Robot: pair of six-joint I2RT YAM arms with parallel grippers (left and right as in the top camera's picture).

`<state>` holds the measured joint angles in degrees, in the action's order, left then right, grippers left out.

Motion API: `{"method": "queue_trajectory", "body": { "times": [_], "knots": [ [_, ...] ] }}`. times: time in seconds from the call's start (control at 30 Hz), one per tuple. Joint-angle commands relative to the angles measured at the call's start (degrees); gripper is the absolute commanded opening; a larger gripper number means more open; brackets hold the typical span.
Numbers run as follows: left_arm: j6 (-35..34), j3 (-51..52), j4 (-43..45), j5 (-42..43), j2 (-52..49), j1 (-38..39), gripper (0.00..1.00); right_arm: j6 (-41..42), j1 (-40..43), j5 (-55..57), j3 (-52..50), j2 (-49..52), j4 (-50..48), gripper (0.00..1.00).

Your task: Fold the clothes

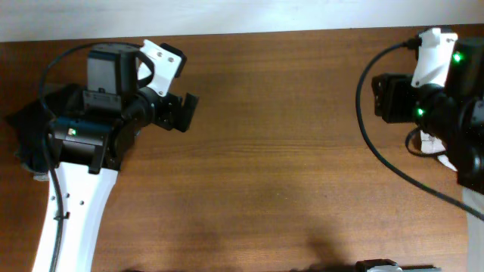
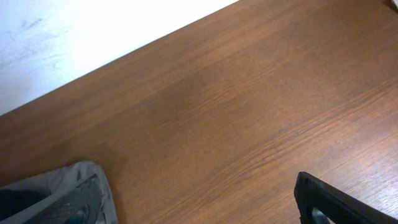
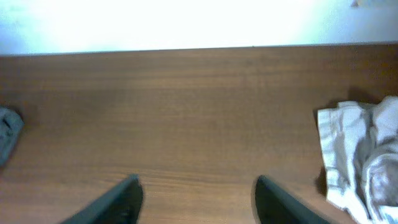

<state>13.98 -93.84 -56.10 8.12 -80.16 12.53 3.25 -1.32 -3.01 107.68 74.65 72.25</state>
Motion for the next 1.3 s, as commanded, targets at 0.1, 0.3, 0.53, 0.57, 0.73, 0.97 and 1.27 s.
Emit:
{"method": "queue_trajectory", "body": {
  "times": [0.1,0.3,0.53,0.57,0.73,0.97,1.27],
  "knots": [
    [0.9,0.4,0.0,-3.1,0.0,0.5,0.99,0.2,-0.1,2.2,0.3,-4.1,0.3,0.74],
    [0.9,0.4,-0.2,-3.1,0.0,0.5,0.99,0.2,-0.1,2.0,0.3,-8.2,-0.4,0.99],
    [0.9,0.4,-0.2,-3.1,0.0,0.5,0.99,0.2,-0.1,-1.0,0.3,-10.8,4.0,0.99],
    [0.9,0.4,-0.2,-3.1,0.0,0.5,0.99,0.2,-0.1,-3.6,0.3,-11.0,6.1,0.99],
    [0.9,0.4,-0.2,-3.1,0.0,0.5,0.99,0.2,-0.1,-2.3,0.3,-11.0,11.4,0.99],
    [0.9,0.4,-0.2,-3.1,0.0,0.5,0.99,0.2,-0.1,5.2,0.3,-15.6,12.0,0.99],
    [0.9,0.4,-0.2,-3.1,0.0,0.5,0.99,-0.1,0.1,11.4,-0.5,-27.1,10.9,0.99]
  ]
}}
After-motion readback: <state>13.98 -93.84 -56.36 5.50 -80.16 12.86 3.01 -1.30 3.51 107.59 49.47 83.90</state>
